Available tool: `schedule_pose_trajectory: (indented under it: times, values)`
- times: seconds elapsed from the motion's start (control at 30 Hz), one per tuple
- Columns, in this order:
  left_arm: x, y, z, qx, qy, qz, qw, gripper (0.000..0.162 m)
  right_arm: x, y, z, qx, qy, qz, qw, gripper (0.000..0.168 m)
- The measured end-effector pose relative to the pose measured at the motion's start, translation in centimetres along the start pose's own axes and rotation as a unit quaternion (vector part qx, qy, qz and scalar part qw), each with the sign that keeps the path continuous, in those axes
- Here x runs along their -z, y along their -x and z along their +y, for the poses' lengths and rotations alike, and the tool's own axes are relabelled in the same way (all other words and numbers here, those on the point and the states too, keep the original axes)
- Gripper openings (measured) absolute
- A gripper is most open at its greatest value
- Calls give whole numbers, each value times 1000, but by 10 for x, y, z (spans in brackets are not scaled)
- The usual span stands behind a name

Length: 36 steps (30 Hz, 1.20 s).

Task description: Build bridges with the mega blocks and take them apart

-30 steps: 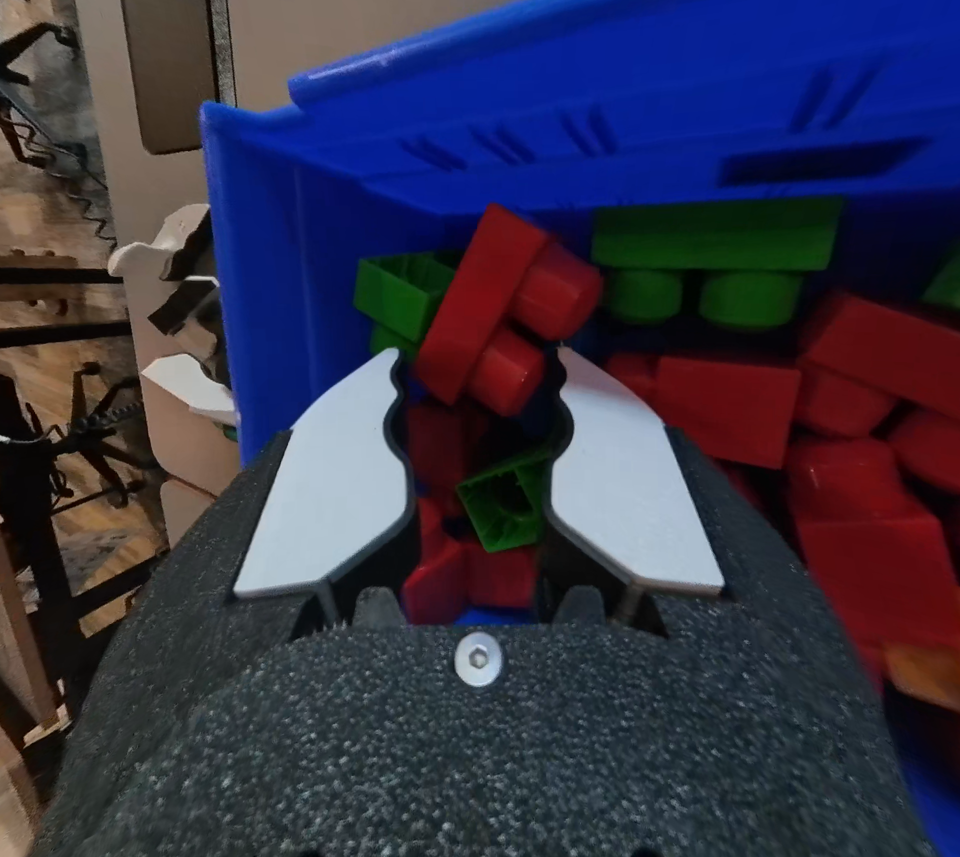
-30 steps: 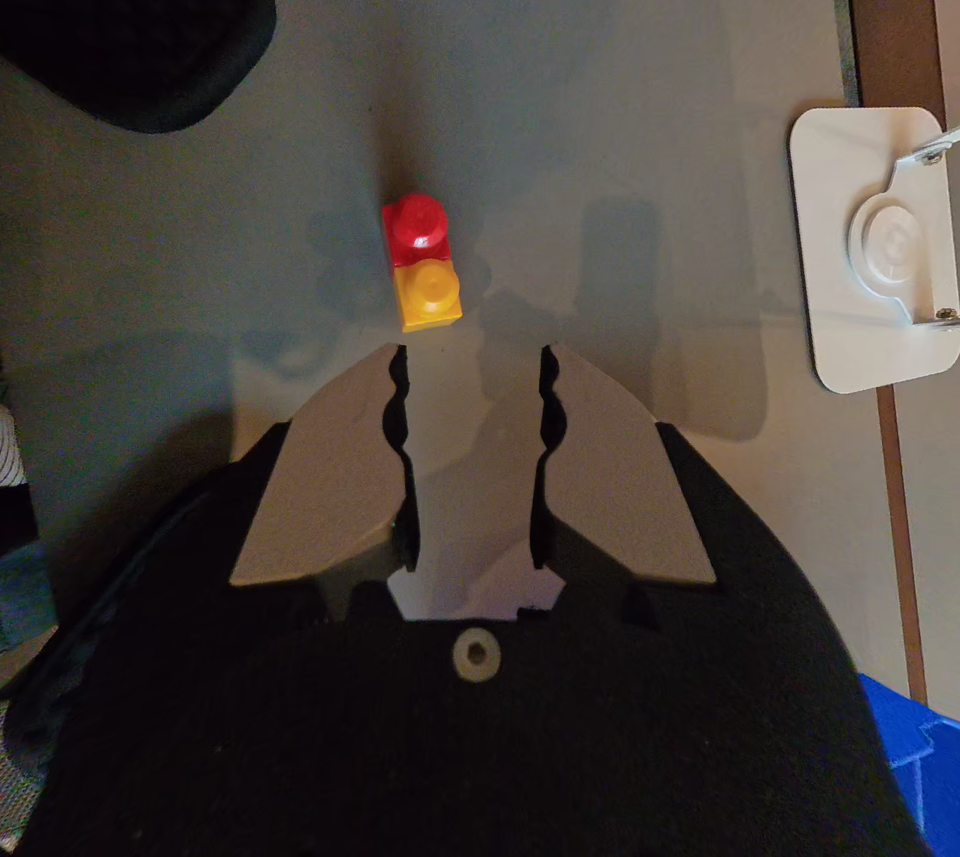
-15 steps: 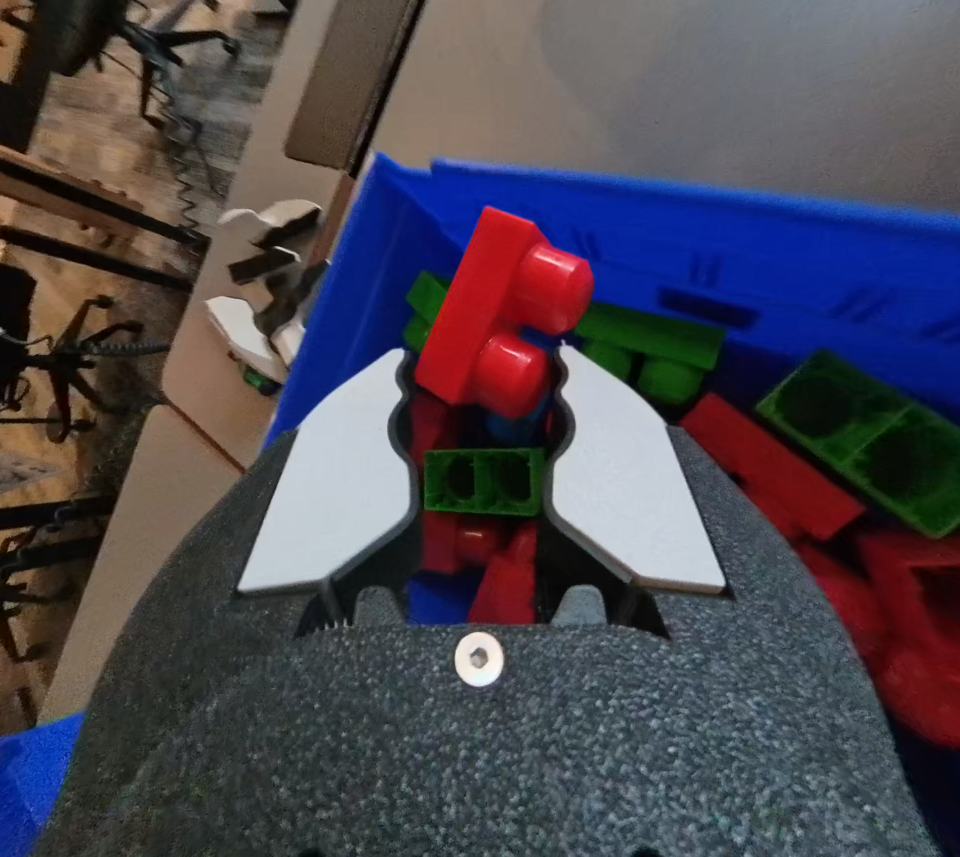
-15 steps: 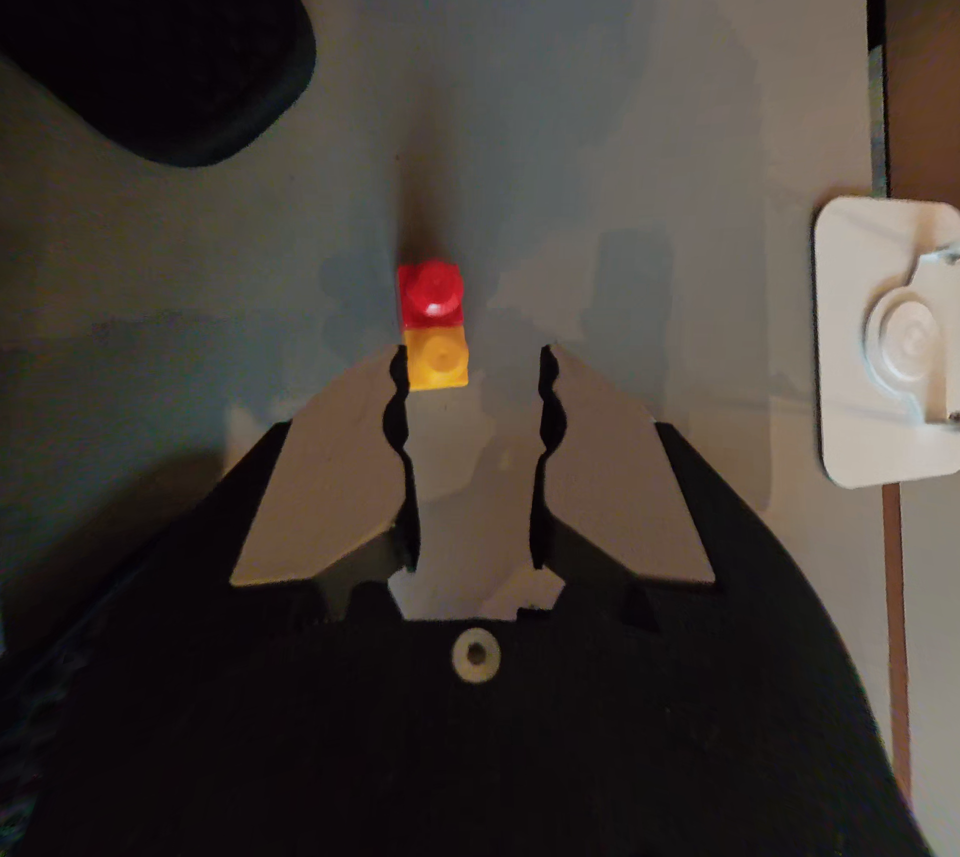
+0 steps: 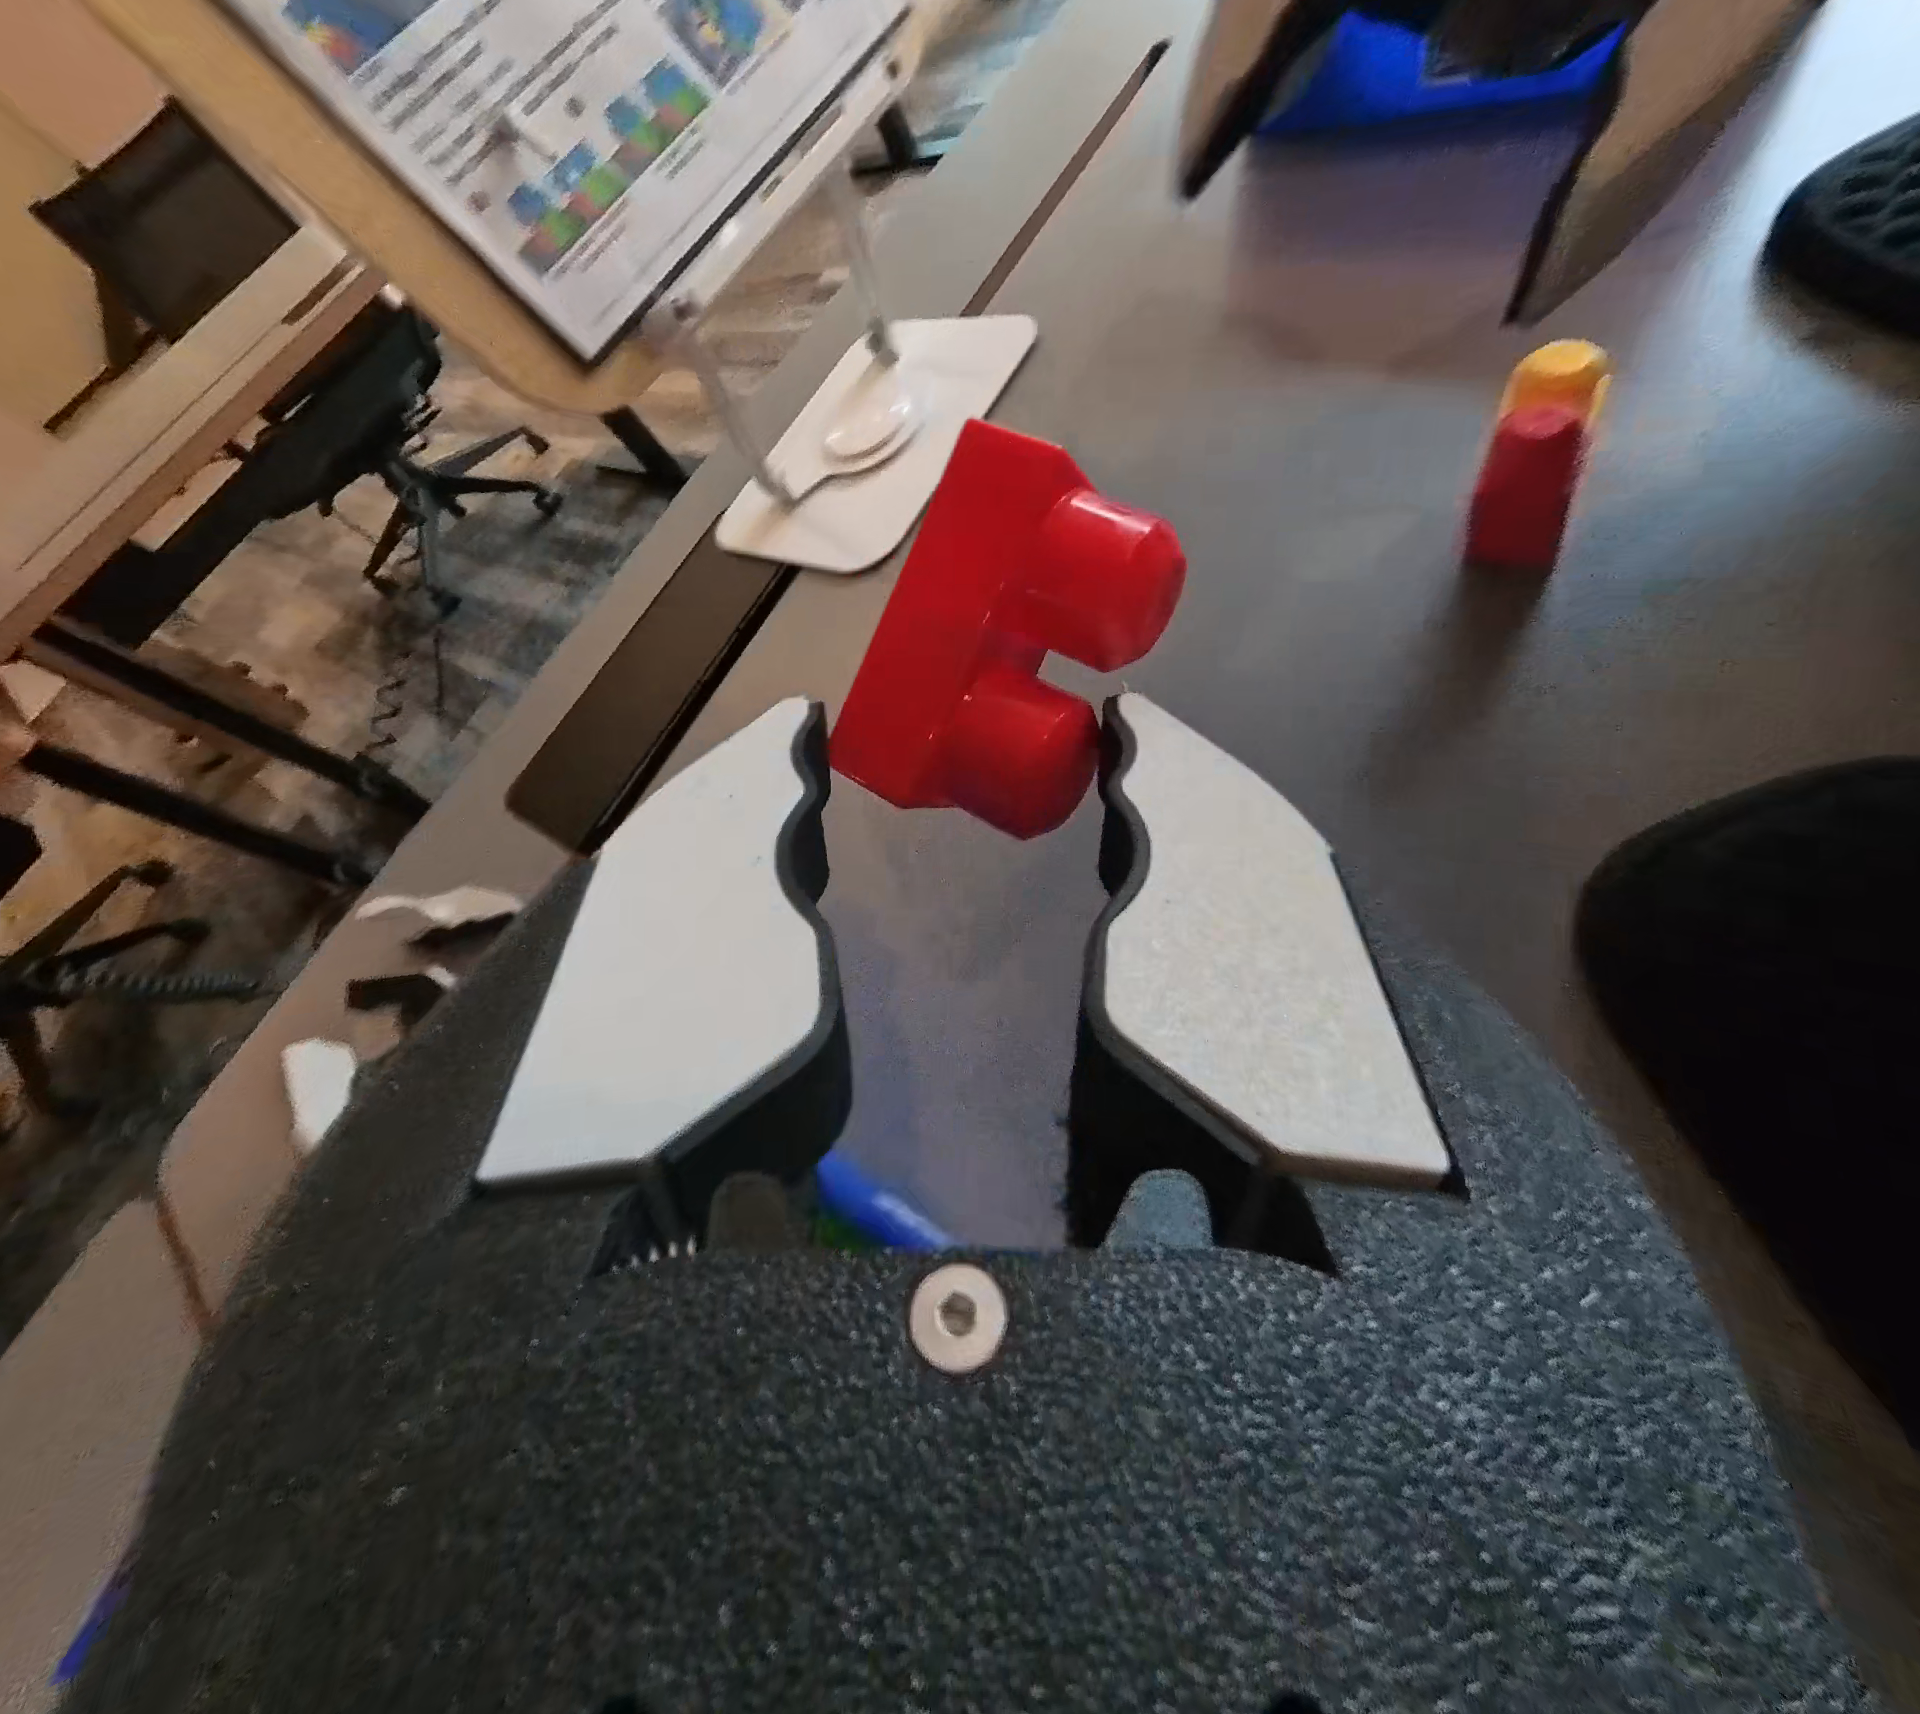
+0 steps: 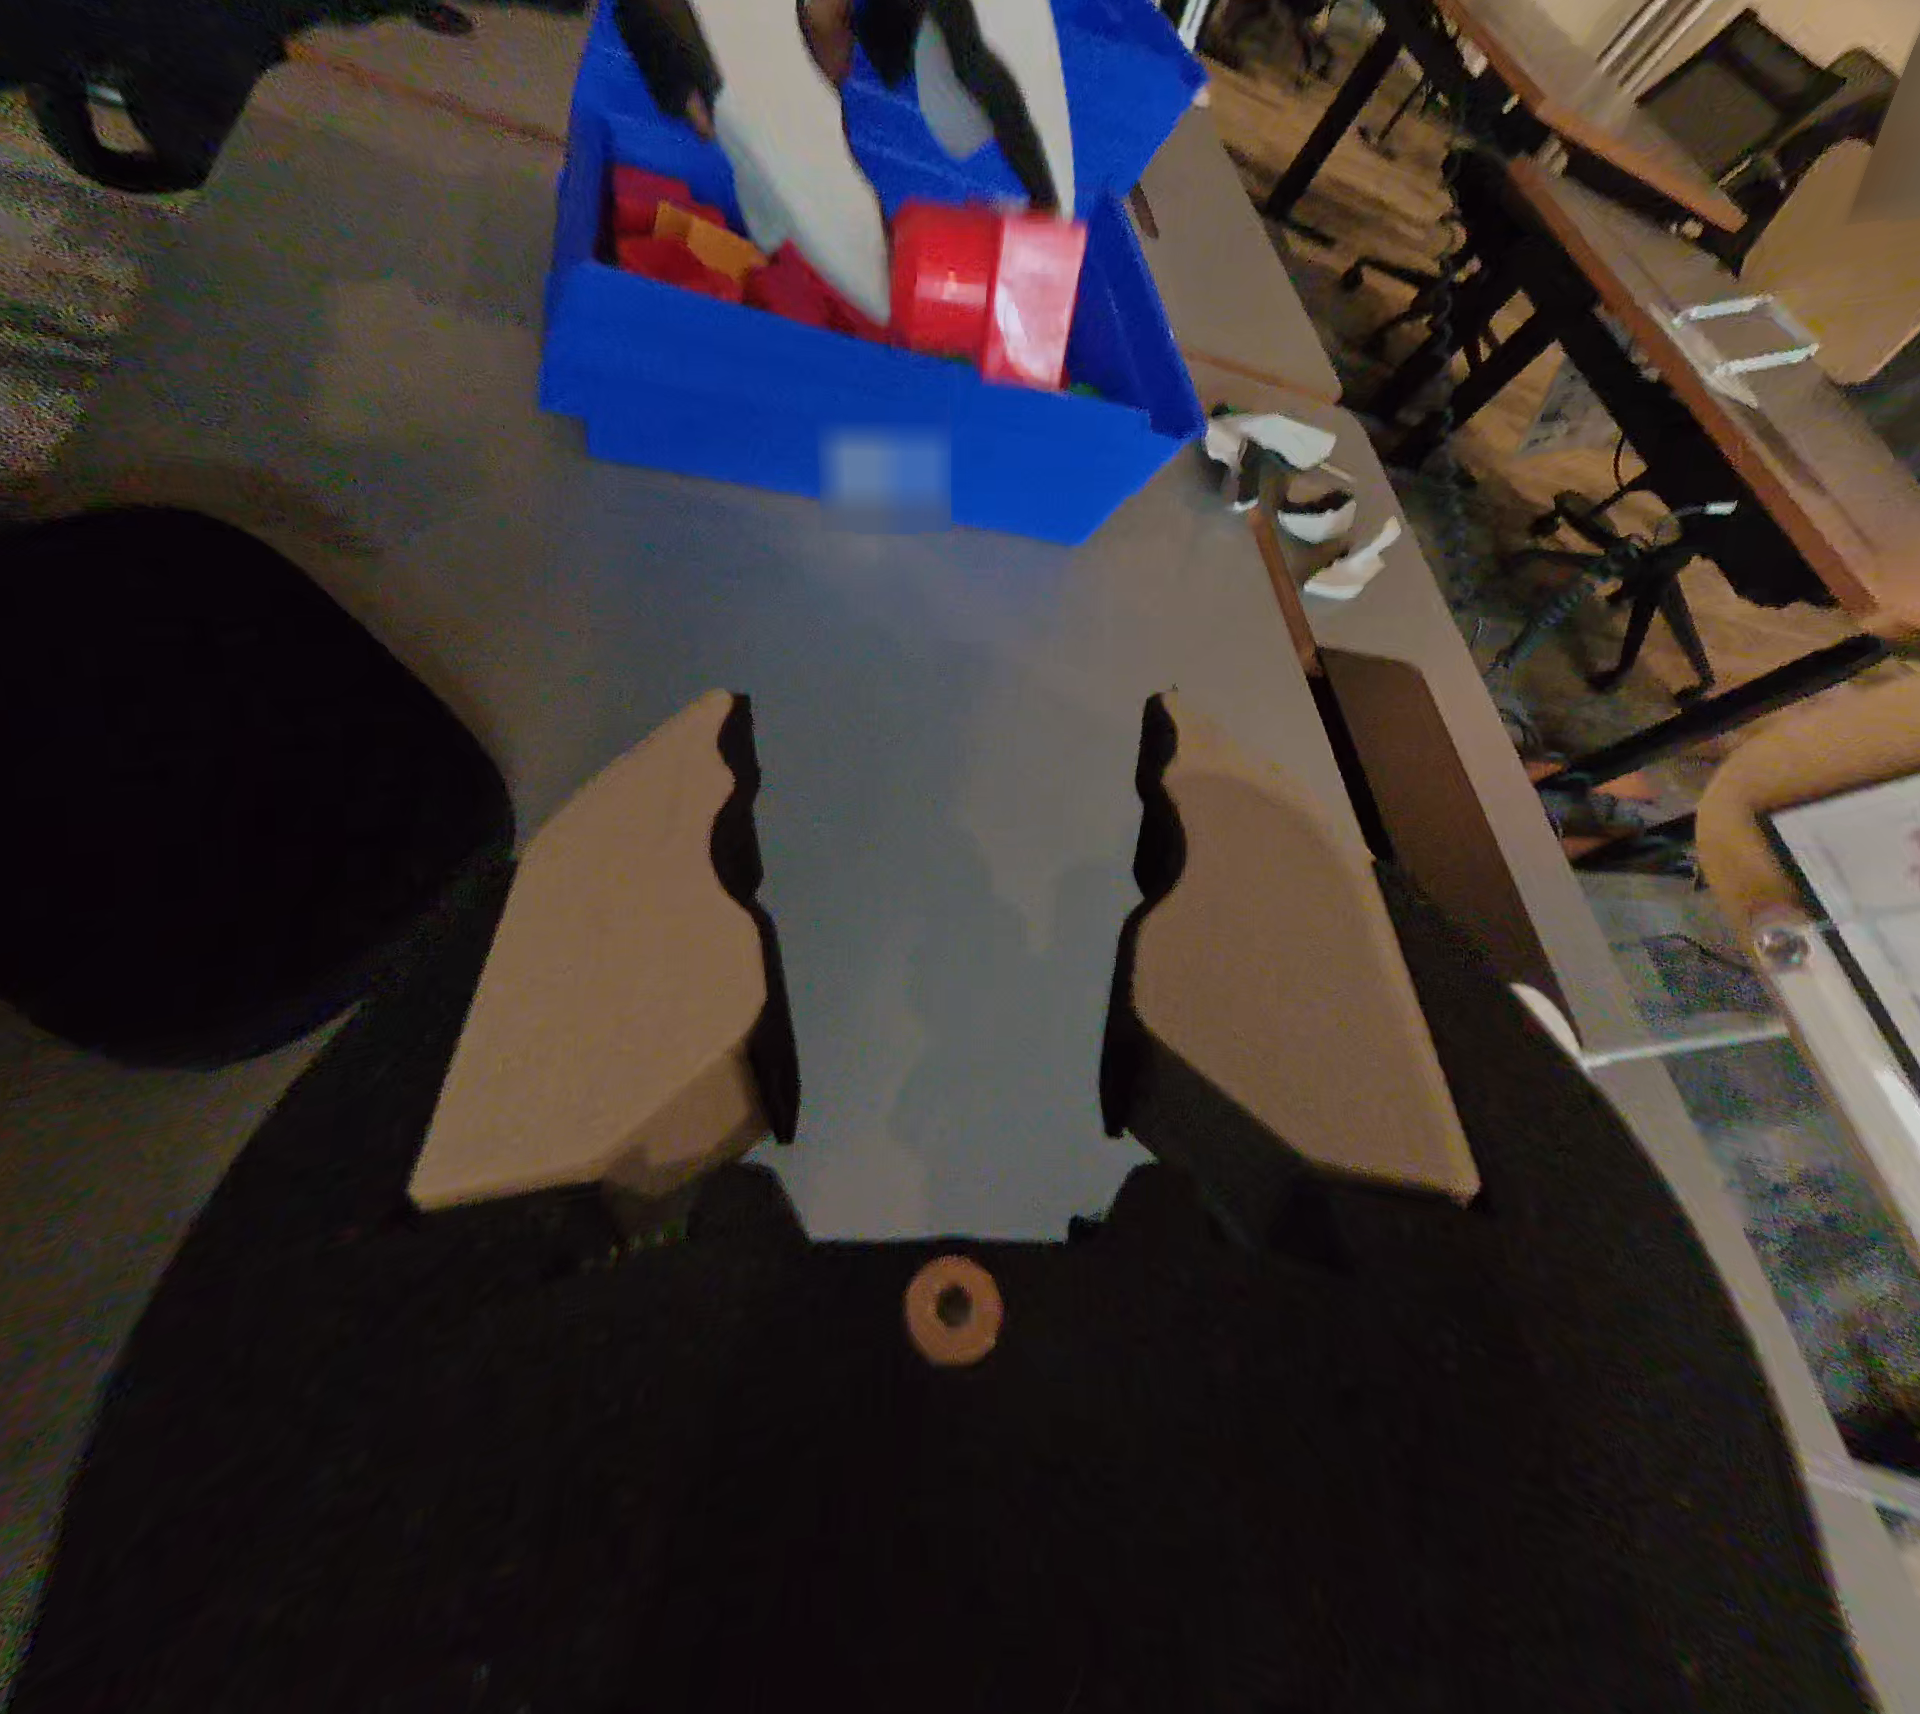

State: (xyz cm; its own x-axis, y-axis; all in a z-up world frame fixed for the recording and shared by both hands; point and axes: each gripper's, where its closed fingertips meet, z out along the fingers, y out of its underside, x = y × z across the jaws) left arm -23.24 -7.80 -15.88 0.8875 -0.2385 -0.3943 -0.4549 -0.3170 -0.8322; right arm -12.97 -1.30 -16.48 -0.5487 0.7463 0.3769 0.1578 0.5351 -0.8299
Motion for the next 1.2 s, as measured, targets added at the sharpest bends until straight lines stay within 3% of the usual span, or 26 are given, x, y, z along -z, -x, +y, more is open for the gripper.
schedule_pose_trajectory:
  times: [0.27, 0.5, 0.63, 0.7, 0.8, 0.93, 1.07, 1.2]
  values:
    - [-31, -64, -31, 3, -28, 54, 998, 50, -15, 18, -18, 14, -22, -15, 1000, 72]
    - [-40, -85, -44, -2, -38, 74, 997, 50, -7, 31, -16, 26, -35, -31, 999, 48]
    - [-37, -95, -54, -12, -71, 85, 994, 49, 2, 36, -17, -13, -59, -61, 996, 47]
    - [-34, -95, -63, -42, -104, 62, 992, 58, 9, 37, -19, -66, -83, -90, 990, 47]
    - [-30, -99, -68, -98, -135, 24, 986, 65, 23, 38, -24, -190, -129, -159, 960, 47]
    - [-29, -112, -74, -143, -180, -5, 973, 59, 39, 38, -25, -364, -173, -267, 875, 47]
    - [-30, -118, -80, -148, -215, -15, 965, 54, 39, 43, -14, -434, -168, -313, 828, 47]
    - [-35, -124, -82, -139, -225, -1, 964, 50, 39, 46, -12, -458, -175, -330, 807, 47]
